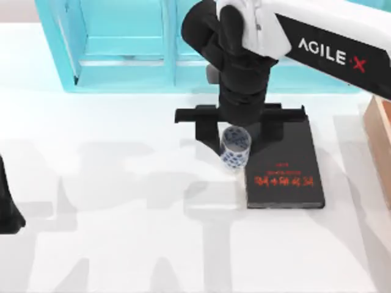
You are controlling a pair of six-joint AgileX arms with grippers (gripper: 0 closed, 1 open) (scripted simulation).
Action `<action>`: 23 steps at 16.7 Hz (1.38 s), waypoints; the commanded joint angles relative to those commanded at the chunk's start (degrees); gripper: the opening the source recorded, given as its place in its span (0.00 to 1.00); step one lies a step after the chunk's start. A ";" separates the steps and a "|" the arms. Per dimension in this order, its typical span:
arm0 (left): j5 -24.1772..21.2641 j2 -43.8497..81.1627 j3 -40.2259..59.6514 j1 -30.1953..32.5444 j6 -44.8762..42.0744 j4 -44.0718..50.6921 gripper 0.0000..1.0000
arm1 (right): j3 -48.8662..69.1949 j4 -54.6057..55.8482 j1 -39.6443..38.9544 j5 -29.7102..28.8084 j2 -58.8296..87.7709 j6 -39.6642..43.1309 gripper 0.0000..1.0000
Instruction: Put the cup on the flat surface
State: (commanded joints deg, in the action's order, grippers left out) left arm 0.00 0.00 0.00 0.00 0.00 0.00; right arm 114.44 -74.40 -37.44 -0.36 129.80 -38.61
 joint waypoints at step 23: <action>0.00 0.00 0.00 0.00 0.00 0.00 1.00 | -2.44 2.39 -0.09 0.00 0.18 -0.08 1.00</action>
State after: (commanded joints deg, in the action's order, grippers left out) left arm 0.00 0.00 0.00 0.00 0.00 0.00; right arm 112.00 -72.01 -37.52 -0.36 129.97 -38.68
